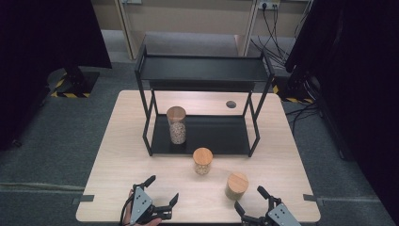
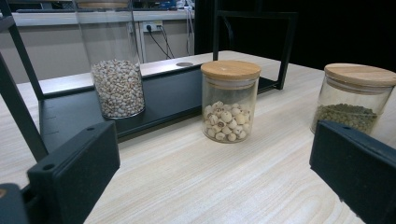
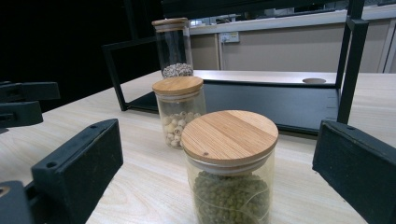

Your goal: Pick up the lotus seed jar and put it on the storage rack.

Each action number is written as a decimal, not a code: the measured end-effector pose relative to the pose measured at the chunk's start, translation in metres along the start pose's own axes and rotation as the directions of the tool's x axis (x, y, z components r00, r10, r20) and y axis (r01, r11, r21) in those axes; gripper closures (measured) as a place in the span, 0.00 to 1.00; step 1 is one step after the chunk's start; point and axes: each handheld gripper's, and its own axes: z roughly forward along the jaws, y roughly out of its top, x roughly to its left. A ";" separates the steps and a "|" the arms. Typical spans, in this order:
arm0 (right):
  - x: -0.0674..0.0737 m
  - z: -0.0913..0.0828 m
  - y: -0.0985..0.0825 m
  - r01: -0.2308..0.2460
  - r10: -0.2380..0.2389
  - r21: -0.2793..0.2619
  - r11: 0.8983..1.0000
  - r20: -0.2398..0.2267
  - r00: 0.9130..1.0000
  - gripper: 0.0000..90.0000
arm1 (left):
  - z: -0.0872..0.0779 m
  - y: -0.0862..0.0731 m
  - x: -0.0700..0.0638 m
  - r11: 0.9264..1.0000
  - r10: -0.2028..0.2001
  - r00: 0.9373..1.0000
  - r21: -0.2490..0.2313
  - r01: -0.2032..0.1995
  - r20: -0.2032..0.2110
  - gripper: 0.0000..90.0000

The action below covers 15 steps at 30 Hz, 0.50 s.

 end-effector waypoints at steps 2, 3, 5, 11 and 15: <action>0.000 0.001 0.001 -0.002 0.002 -0.001 1.000 -0.005 1.000 0.02 | 0.001 0.000 0.000 1.000 -0.005 1.000 0.001 0.005 -0.001 0.01; 0.001 0.001 0.001 -0.003 0.003 -0.001 1.000 -0.009 1.000 0.02 | 0.001 0.000 0.001 1.000 -0.011 1.000 0.002 0.011 -0.001 0.01; 0.002 0.002 0.002 -0.002 0.002 -0.005 1.000 -0.017 1.000 0.02 | 0.000 -0.001 0.001 1.000 -0.012 1.000 0.003 0.012 -0.004 0.01; 0.008 0.005 0.005 0.001 -0.001 -0.011 1.000 -0.050 0.999 0.02 | -0.001 0.000 0.001 1.000 -0.004 1.000 -0.001 0.004 -0.001 0.01; 0.008 0.010 0.008 -0.033 0.033 -0.007 0.999 -0.076 0.997 0.03 | 0.000 -0.001 0.001 1.000 -0.006 1.000 0.003 0.006 -0.004 0.01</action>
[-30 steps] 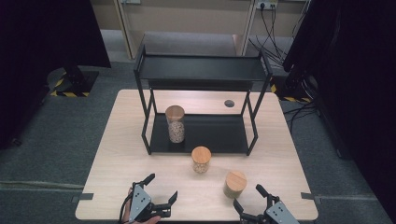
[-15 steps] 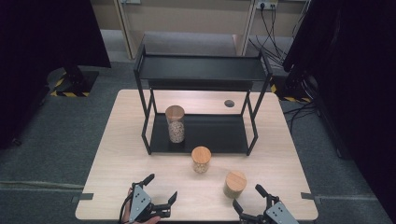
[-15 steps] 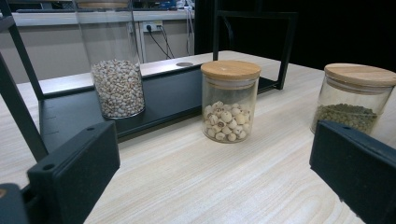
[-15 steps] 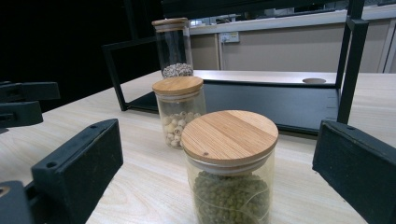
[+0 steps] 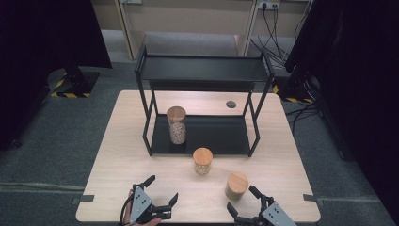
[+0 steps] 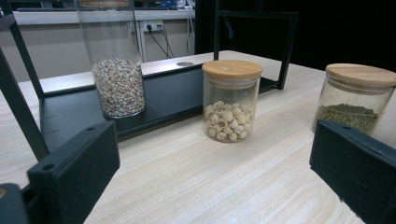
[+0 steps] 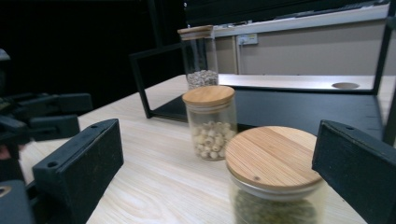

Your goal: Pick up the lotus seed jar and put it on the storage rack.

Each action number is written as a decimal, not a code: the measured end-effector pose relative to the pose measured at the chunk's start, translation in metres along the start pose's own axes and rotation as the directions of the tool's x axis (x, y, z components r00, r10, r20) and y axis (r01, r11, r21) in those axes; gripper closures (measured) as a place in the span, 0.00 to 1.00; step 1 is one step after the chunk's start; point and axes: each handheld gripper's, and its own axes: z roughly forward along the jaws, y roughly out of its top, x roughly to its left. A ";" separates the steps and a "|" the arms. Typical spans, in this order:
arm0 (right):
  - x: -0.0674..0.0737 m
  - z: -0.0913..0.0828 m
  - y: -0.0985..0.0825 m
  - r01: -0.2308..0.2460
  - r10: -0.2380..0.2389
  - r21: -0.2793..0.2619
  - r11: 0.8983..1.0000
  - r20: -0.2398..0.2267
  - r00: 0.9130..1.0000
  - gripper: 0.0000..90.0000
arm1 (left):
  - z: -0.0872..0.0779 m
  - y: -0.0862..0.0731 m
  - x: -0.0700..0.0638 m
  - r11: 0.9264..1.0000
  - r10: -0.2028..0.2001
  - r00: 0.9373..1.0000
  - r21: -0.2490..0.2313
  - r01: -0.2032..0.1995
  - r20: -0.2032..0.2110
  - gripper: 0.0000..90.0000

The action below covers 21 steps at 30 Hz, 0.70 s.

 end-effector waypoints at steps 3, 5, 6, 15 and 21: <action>0.001 0.002 0.002 -0.003 0.003 0.000 1.000 -0.004 1.000 0.03 | 0.000 0.000 0.000 1.000 0.003 1.000 -0.002 -0.003 0.001 0.01; 0.002 0.004 0.004 0.000 0.000 0.001 1.000 -0.007 1.000 0.03 | 0.000 0.000 0.000 1.000 0.001 1.000 -0.004 -0.001 0.001 0.01; 0.002 0.005 0.004 0.004 -0.004 0.000 1.000 -0.008 1.000 0.03 | -0.001 0.000 0.000 1.000 0.000 1.000 -0.004 0.000 0.000 0.01; 0.014 0.020 0.014 0.035 -0.035 0.009 0.999 -0.031 0.999 0.03 | -0.002 0.000 0.002 1.000 -0.016 1.000 -0.005 0.016 0.002 0.01; 0.020 0.033 0.019 0.058 -0.058 0.014 0.998 -0.048 0.997 0.03 | -0.003 0.000 0.001 1.000 -0.014 1.000 -0.005 0.014 -0.003 0.01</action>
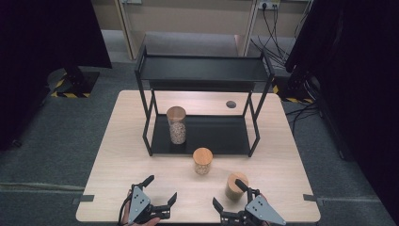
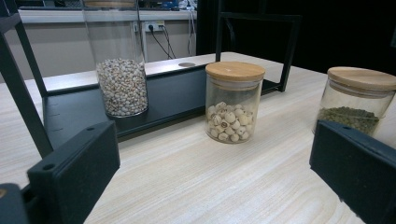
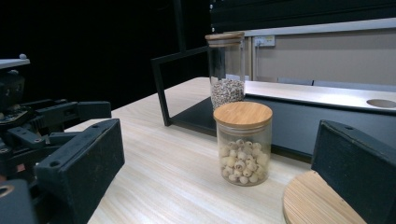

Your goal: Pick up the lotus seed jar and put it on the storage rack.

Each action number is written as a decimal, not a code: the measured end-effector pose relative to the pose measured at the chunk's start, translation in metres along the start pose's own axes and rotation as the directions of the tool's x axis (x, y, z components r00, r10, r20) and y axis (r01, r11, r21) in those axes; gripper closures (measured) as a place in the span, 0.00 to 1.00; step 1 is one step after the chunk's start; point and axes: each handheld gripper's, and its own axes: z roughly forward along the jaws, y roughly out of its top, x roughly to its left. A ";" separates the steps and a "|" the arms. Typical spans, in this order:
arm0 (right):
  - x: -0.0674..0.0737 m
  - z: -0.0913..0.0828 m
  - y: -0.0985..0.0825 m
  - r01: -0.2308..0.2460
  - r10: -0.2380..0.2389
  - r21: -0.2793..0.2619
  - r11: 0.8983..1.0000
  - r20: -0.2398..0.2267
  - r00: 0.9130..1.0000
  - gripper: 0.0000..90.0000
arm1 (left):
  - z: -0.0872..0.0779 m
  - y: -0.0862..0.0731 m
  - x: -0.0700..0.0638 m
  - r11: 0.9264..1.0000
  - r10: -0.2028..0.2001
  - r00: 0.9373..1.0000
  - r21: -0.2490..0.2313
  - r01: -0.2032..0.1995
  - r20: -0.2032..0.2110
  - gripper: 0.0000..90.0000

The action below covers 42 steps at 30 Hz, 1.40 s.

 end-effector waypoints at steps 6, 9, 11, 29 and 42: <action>0.006 0.013 0.006 0.014 -0.014 0.009 1.000 -0.010 1.000 0.03 | 0.000 0.000 -0.001 1.000 0.000 1.000 0.002 0.000 0.003 0.01; 0.009 0.020 0.009 0.024 -0.024 0.009 1.000 -0.015 1.000 0.03 | 0.000 0.000 -0.001 1.000 0.002 1.000 0.001 -0.002 0.002 0.01; 0.012 0.026 0.011 0.025 -0.025 0.014 1.000 -0.017 1.000 0.03 | -0.001 0.000 0.000 1.000 0.000 1.000 0.000 0.000 0.001 0.01; 0.029 0.074 0.021 0.029 -0.029 0.037 0.999 0.005 1.000 0.04 | -0.001 -0.001 -0.001 1.000 0.002 1.000 0.000 -0.002 0.009 0.01; 0.041 0.101 0.020 0.045 -0.053 0.085 0.995 0.085 0.995 0.04 | -0.001 0.000 0.000 1.000 0.000 1.000 0.003 0.000 0.003 0.01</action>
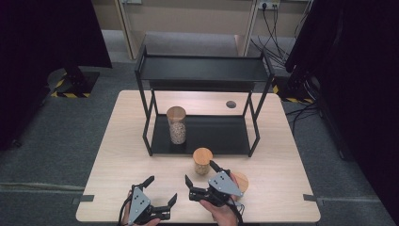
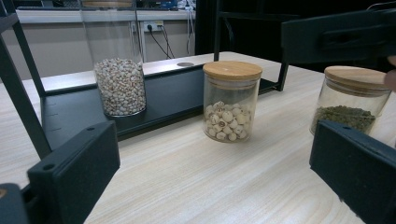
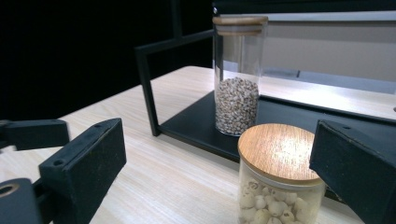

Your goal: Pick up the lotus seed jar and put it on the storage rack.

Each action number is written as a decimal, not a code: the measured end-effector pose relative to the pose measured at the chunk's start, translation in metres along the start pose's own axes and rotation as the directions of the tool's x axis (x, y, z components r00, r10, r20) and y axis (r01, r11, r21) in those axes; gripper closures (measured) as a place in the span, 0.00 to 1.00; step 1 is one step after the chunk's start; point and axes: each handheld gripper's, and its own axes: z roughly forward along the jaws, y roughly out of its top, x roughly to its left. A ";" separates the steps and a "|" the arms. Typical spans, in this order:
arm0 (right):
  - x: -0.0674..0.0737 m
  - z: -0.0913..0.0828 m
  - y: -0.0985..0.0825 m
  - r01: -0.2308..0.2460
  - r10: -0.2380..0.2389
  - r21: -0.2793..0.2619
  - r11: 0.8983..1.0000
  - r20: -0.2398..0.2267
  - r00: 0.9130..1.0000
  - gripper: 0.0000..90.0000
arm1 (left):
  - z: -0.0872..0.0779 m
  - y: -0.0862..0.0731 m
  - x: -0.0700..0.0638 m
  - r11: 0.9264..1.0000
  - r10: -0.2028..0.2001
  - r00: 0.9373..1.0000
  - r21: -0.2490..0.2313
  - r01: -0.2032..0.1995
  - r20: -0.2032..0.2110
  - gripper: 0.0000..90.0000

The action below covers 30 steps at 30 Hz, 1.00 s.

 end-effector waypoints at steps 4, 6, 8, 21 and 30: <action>0.009 0.014 -0.001 0.026 -0.027 0.016 1.000 0.044 0.999 0.04 | 0.000 0.000 0.000 1.000 -0.002 1.000 -0.003 0.002 -0.003 0.01; 0.013 0.019 -0.002 0.030 -0.033 0.028 0.999 0.077 0.996 0.05 | -0.001 0.000 0.000 1.000 -0.001 1.000 -0.007 0.001 -0.005 0.01; 0.016 0.022 -0.003 0.032 -0.036 0.038 0.999 0.113 0.993 0.05 | -0.001 0.000 0.001 1.000 -0.002 1.000 -0.007 0.002 -0.005 0.01; 0.021 0.041 -0.005 0.019 -0.039 0.098 0.995 0.212 0.976 0.07 | -0.002 0.000 0.001 1.000 -0.004 1.000 -0.013 0.004 -0.005 0.01; 0.024 0.055 -0.003 -0.004 -0.036 0.137 0.991 0.284 0.958 0.09 | -0.003 0.000 0.001 1.000 -0.004 1.000 -0.017 0.004 -0.003 0.01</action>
